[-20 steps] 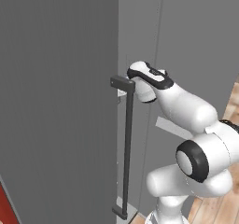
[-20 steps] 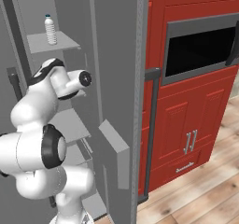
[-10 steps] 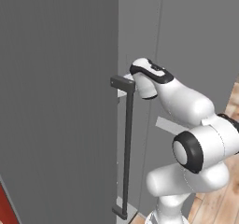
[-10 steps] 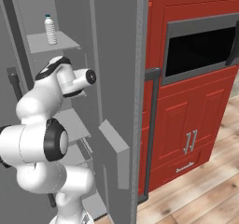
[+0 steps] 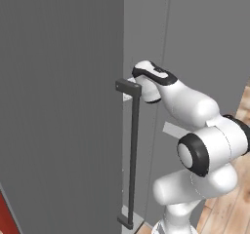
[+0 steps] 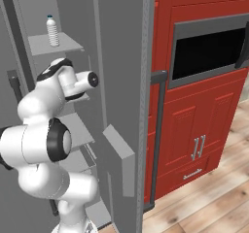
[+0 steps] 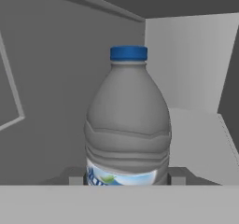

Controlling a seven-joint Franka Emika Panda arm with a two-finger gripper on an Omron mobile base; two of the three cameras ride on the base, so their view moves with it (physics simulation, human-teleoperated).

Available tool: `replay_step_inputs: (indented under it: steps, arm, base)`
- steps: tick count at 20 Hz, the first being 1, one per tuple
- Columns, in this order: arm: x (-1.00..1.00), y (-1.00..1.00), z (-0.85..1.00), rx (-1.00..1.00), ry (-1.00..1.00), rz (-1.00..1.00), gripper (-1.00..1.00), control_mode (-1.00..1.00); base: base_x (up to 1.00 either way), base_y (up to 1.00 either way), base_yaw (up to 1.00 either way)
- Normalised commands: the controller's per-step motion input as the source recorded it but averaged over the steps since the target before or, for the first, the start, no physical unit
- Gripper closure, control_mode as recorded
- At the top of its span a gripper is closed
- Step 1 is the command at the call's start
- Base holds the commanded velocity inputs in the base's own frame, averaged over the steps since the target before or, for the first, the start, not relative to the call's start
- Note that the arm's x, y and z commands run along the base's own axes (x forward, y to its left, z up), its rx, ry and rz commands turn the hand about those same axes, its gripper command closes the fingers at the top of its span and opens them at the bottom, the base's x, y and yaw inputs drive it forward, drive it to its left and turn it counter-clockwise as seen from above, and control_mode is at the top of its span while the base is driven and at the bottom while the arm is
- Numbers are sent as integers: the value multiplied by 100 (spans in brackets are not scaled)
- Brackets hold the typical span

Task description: Take the bottled waters from the counter and place them in the freezer to freeze. Close the freezer door after placing the bottles.

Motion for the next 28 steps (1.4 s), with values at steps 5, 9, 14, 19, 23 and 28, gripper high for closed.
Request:
replay_step_inputs:
  steps: [5, 9, 14, 19, 23, 28]
  arm:
    - [11, 9, -13, 1, -2, 0, 100, -100]
    - [18, 0, -18, 10, 0, 0, 100, -100]
    - [11, 0, -17, 12, -3, 0, 100, -100]
    - [7, 4, -2, -1, -6, 0, 100, -100]
    - [3, 9, 0, -8, -5, 0, 100, -100]
    - [18, 0, 0, 0, 0, 0, 100, -100]
  base:
    - [0, 0, 0]
    - [0, 0, 0]
    - [0, 0, 0]
    - [0, 0, 0]
    - [0, 0, 0]
    - [0, 0, 0]
